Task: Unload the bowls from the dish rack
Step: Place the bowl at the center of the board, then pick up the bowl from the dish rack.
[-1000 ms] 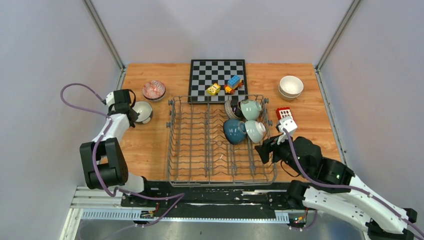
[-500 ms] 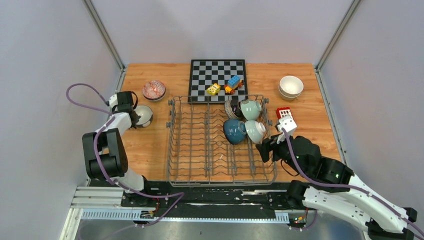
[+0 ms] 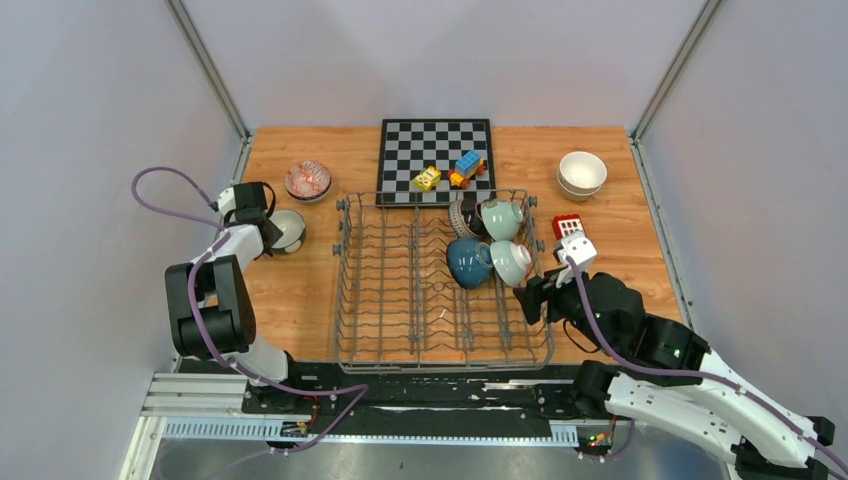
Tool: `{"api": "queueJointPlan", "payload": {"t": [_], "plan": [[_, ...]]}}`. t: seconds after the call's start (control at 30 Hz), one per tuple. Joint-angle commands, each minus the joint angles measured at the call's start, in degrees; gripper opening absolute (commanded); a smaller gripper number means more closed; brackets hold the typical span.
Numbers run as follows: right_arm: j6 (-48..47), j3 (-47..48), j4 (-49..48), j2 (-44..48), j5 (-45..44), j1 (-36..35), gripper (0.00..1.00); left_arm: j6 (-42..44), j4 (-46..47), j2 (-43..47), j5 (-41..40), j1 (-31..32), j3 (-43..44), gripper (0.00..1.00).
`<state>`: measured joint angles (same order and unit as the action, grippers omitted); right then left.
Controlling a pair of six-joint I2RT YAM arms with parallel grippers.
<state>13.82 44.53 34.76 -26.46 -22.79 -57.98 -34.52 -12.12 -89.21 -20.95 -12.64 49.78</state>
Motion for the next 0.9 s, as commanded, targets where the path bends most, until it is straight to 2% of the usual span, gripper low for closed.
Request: {"api": "queueJointPlan", "payload": {"t": [0.0, 0.17, 0.27, 0.4, 0.47, 0.6, 0.77, 0.8, 0.87], "plan": [[-0.1, 2.05, 1.61, 0.57, -1.17, 0.15, 0.73, -0.33, 0.14, 2.29, -1.45, -0.36, 0.21, 0.53], [-0.15, 2.25, 1.62, 0.05, -0.91, 0.15, 0.73, -0.76, -5.05, 9.72, -2.23, -0.36, 2.02, 0.78], [-1.06, 3.17, 1.62, -1.0, -1.01, 0.16, 0.73, -1.25, -8.95, 16.97, -2.36, -0.36, 2.65, 0.89], [-1.61, 5.76, 1.61, -4.17, -1.03, 0.19, 0.73, -0.61, -12.24, 28.96, 3.98, 0.11, 1.66, 0.95], [-1.32, 7.34, 1.68, -6.56, -1.2, 0.23, 0.73, 0.49, -12.68, 34.17, 6.93, 2.38, 0.92, 0.99], [-0.49, 11.31, 2.14, -13.26, -1.32, 0.32, 0.72, 3.54, -14.07, 40.72, 9.39, 12.83, 1.26, 1.0], [0.57, 16.14, 2.45, -22.27, -1.33, 1.55, 0.71, 2.76, -14.51, 42.0, 7.58, 33.89, 2.22, 1.0], [1.53, 16.51, 2.42, -24.02, -3.18, 1.91, 0.7, 2.03, -14.24, 41.89, 6.59, 39.69, 2.02, 1.0], [2.45, 15.73, 1.09, -25.45, -4.06, 2.85, 0.7, -0.19, -11.25, 41.74, 7.74, 46.36, 0.02, 1.0]]}}
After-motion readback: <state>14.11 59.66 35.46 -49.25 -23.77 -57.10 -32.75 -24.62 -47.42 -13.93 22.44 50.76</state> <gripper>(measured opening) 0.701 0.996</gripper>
